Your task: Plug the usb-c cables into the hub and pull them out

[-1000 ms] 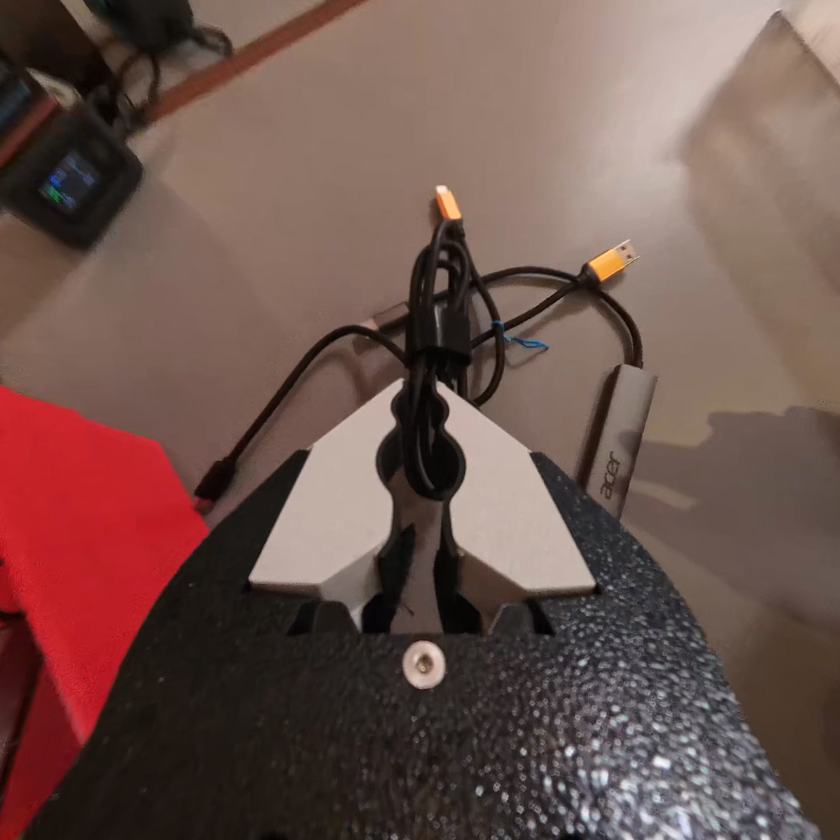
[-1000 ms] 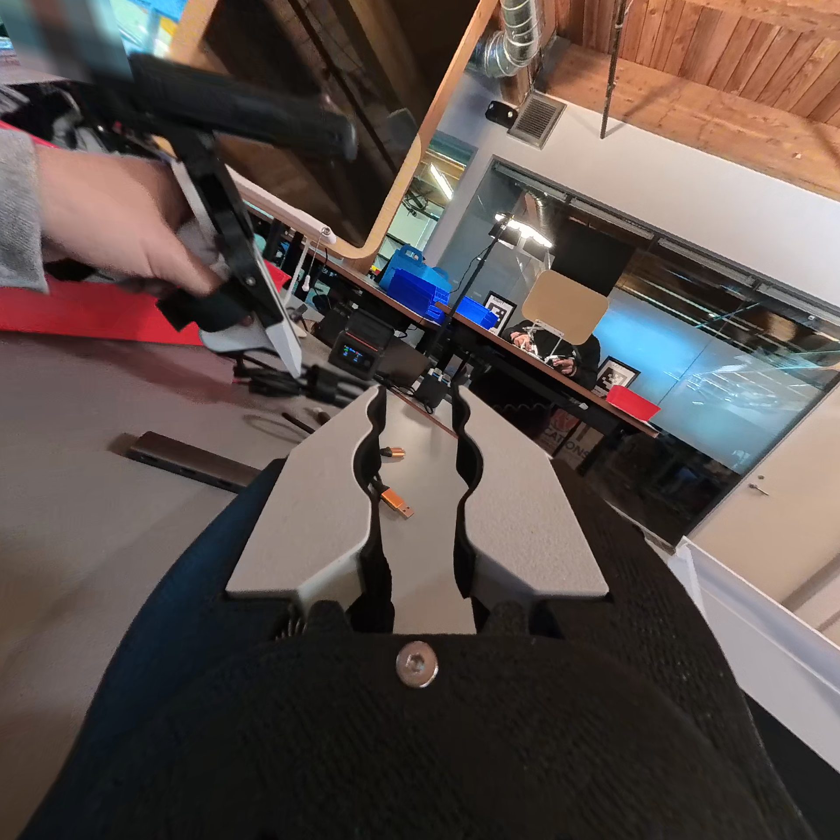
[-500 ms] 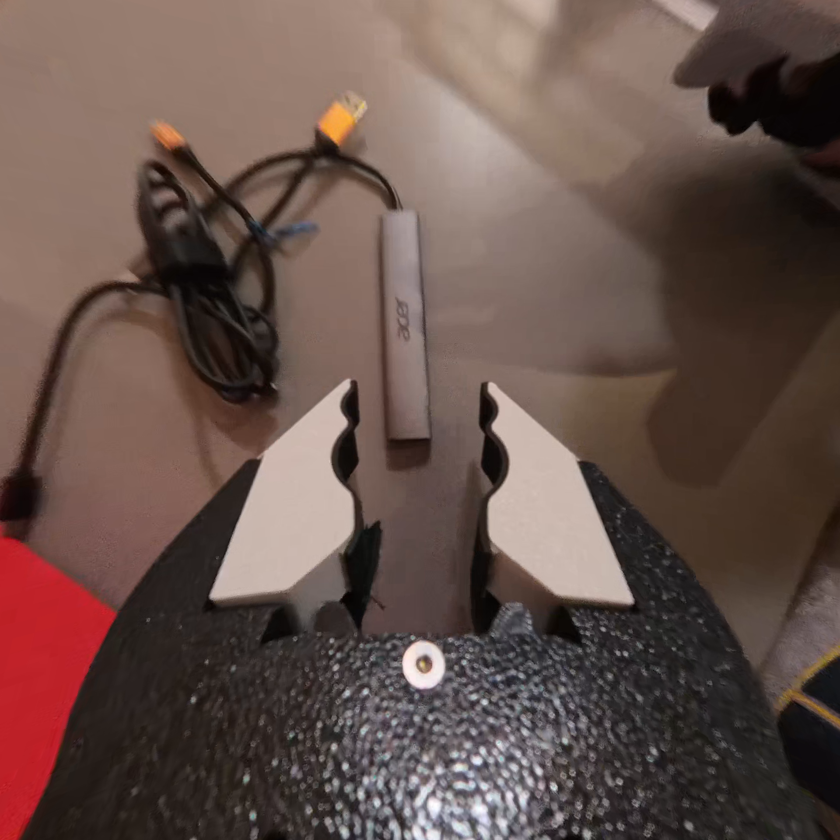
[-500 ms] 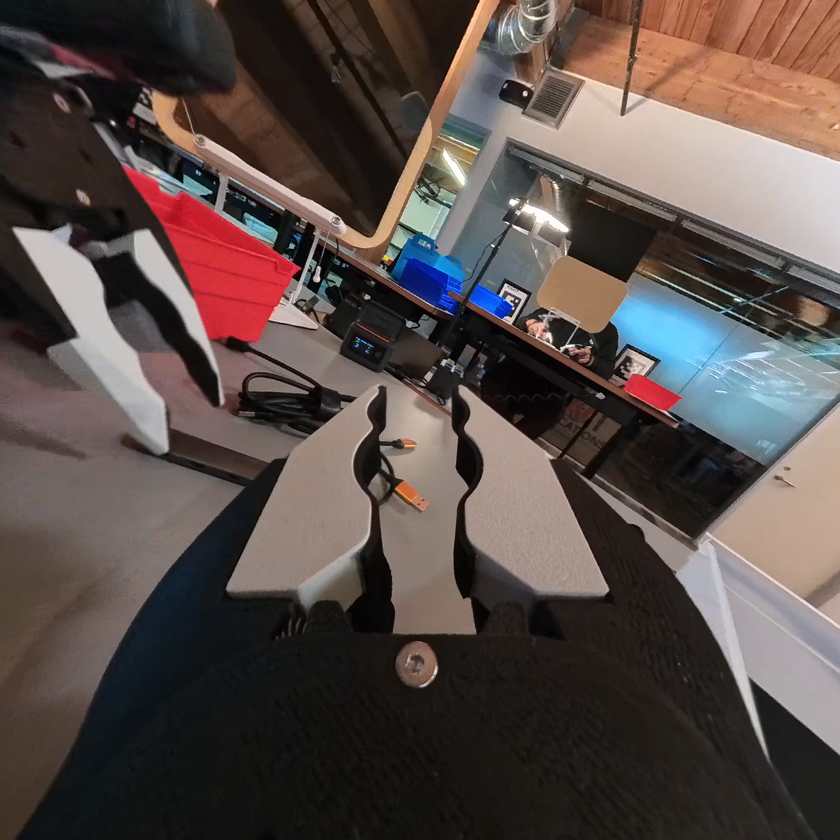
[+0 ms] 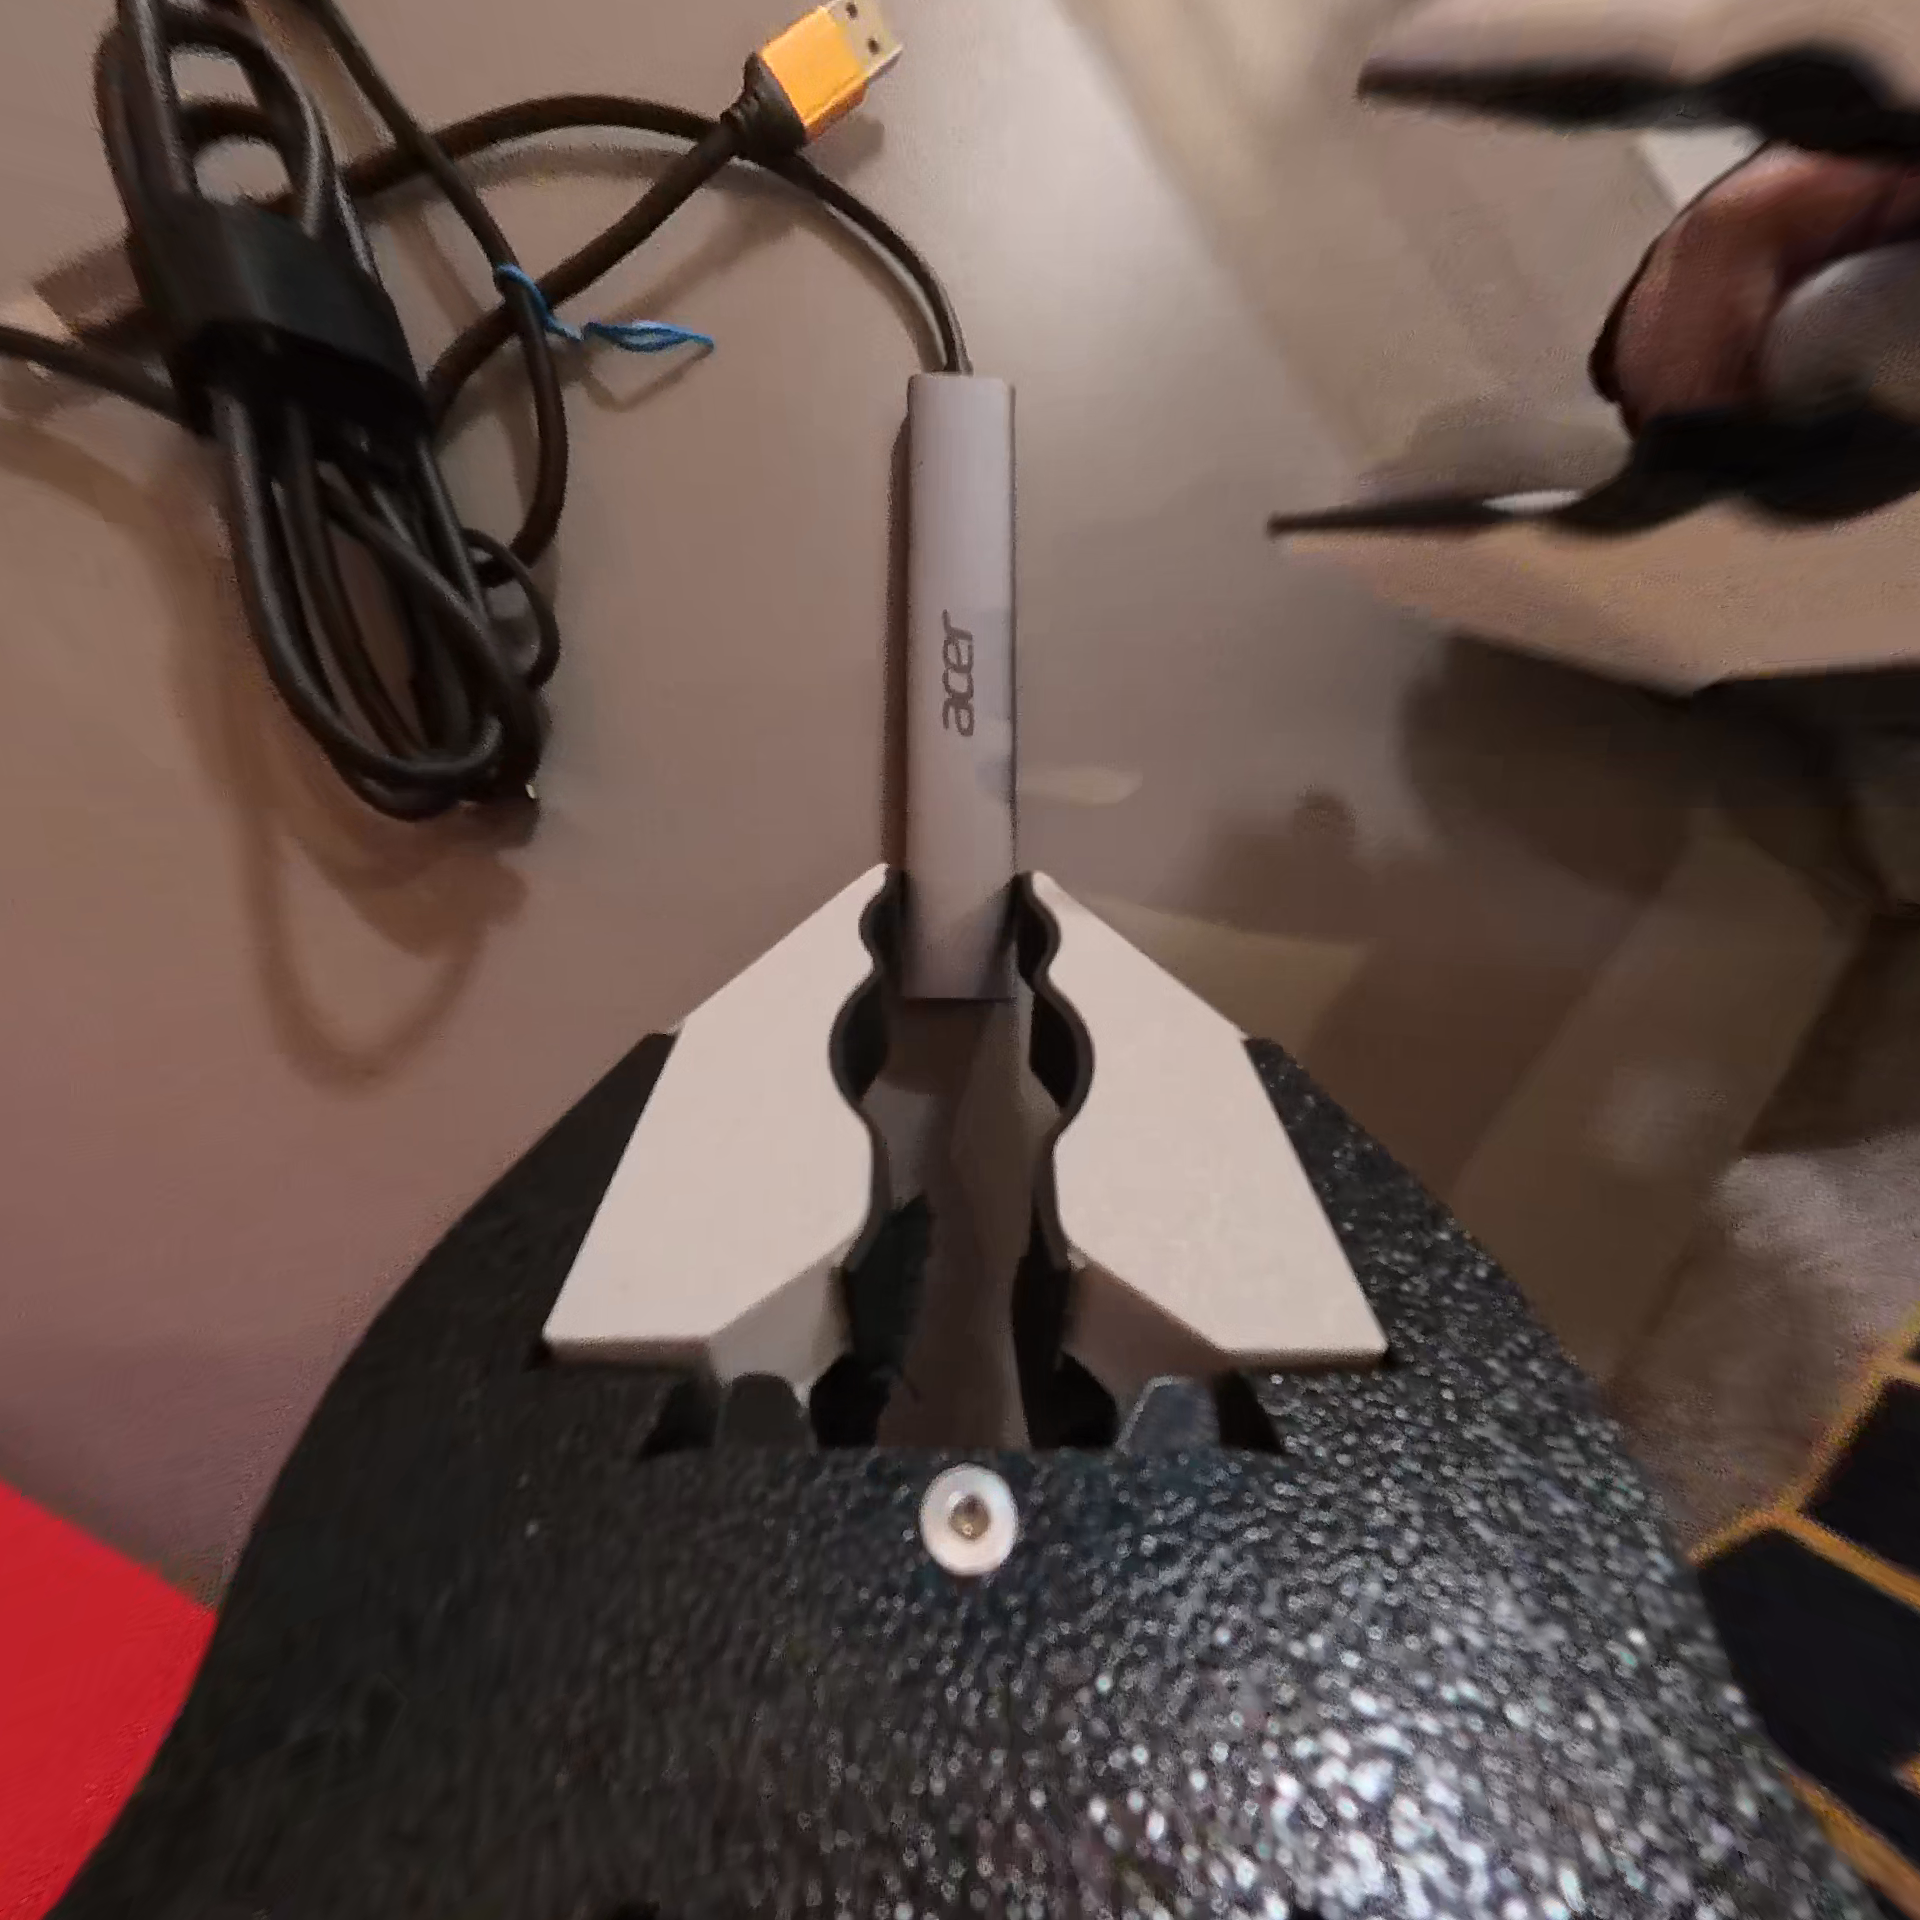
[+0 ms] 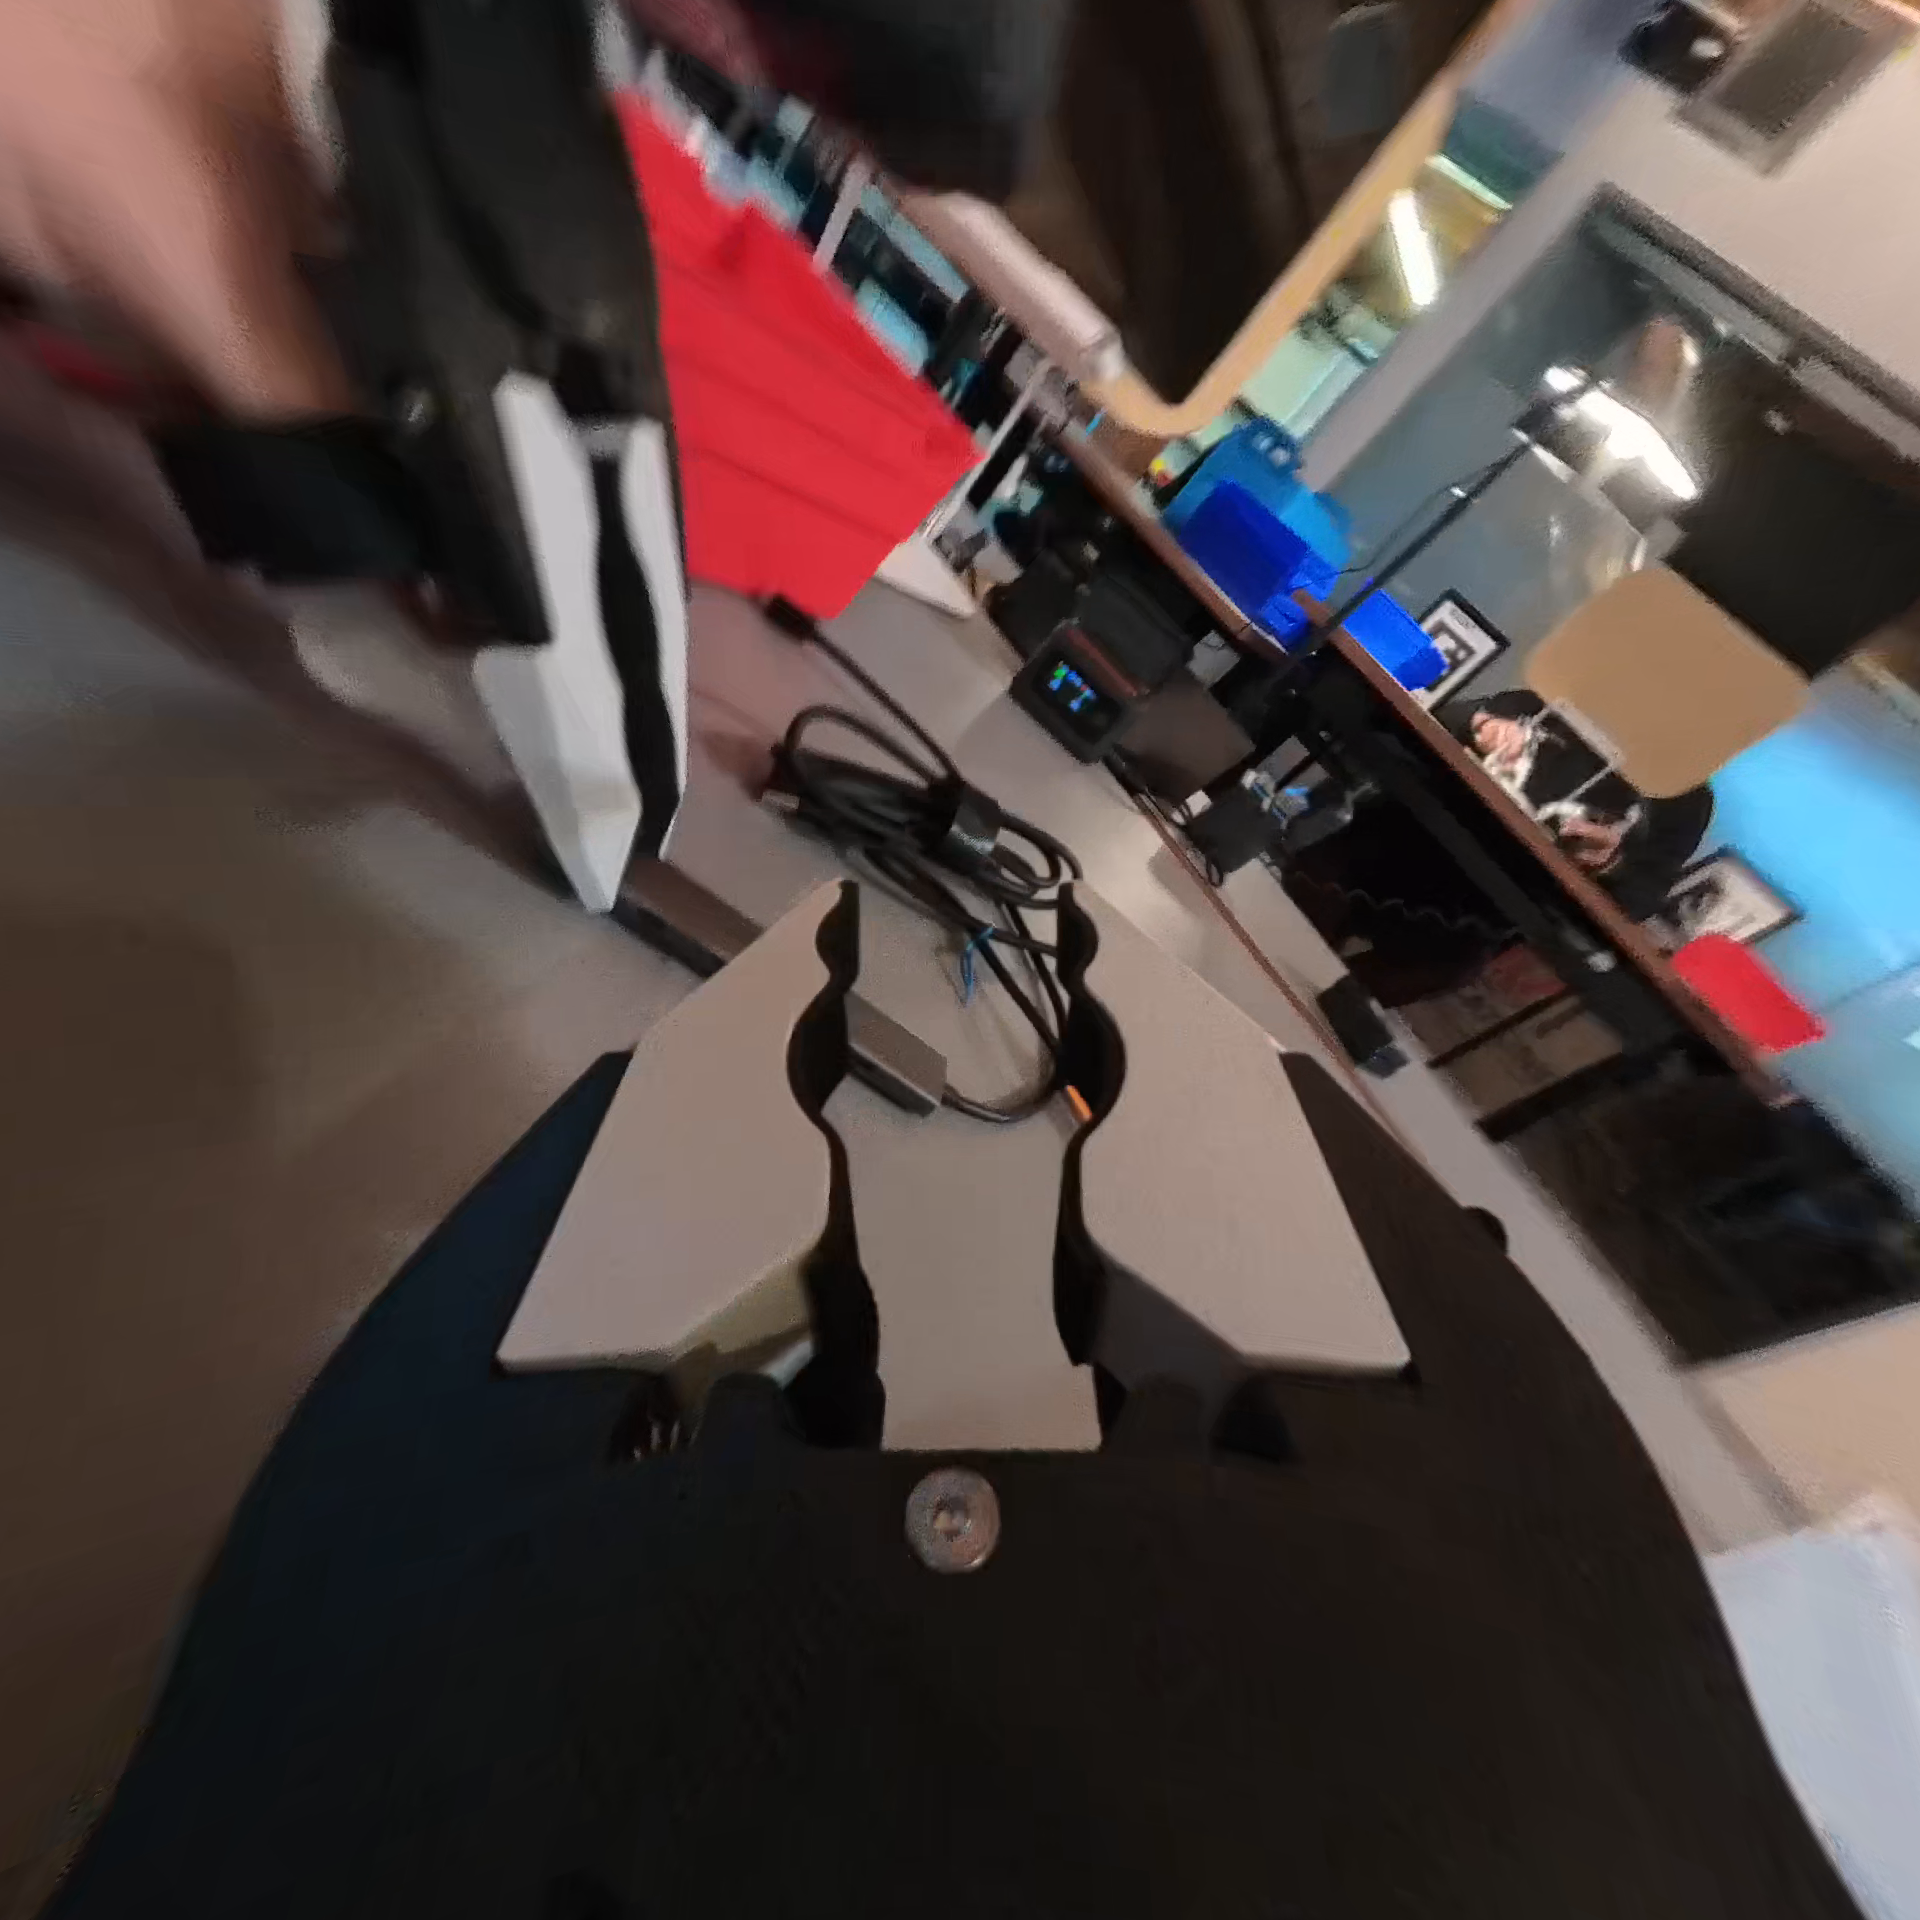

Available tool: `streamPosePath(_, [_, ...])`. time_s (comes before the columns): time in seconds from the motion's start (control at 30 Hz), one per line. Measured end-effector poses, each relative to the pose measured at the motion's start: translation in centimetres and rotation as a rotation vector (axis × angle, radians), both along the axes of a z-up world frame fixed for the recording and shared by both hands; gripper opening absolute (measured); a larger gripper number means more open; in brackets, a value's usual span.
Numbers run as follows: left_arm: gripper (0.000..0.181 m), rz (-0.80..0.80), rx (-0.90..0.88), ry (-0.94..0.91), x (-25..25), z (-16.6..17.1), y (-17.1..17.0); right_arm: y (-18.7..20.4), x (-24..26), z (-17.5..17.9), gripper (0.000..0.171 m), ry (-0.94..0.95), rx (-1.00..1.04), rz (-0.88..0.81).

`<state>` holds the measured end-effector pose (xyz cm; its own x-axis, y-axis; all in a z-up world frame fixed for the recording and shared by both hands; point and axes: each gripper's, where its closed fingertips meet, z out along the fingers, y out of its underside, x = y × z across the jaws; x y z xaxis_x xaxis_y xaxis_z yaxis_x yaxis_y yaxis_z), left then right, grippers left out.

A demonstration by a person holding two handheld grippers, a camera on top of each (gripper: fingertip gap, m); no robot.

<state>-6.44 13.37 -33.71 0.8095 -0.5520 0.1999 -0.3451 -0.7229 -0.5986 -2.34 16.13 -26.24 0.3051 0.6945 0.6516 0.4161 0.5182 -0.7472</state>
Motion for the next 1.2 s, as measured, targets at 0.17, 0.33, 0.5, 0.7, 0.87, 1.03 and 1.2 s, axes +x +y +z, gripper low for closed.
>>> streamPosePath(0.17, [0.019,0.063,-0.141,-0.367,1.7,2.2,0.0,-0.7,-1.5,-3.7,0.041,-0.396,0.271,0.102])
streamPosePath(0.33, [0.019,0.027,-0.181,-0.495,2.1,3.9,-0.9,2.0,-1.3,-5.2,0.041,-0.587,0.413,0.028])
streamPosePath(0.5, [0.049,-0.114,0.087,-0.435,2.4,5.9,-1.7,1.5,-1.1,-5.5,0.008,-0.590,0.294,0.080])
streamPosePath(0.7, [0.065,-0.397,0.439,0.002,2.7,4.4,-3.3,-0.5,-0.9,-4.4,0.008,-0.584,0.153,0.217])
streamPosePath(0.87, [0.040,-0.459,0.687,0.209,3.4,5.4,-2.9,-1.4,-0.8,-4.6,0.008,-0.634,0.077,0.291])
streamPosePath(1.03, [0.011,-0.501,0.775,0.277,3.7,5.6,-2.7,-2.1,-0.7,-5.4,0.008,-0.686,0.041,0.336])
streamPosePath(1.2, [0.008,-0.383,0.790,0.321,2.5,5.5,-1.7,-1.6,-0.3,-3.9,0.027,-0.534,-0.225,0.297])
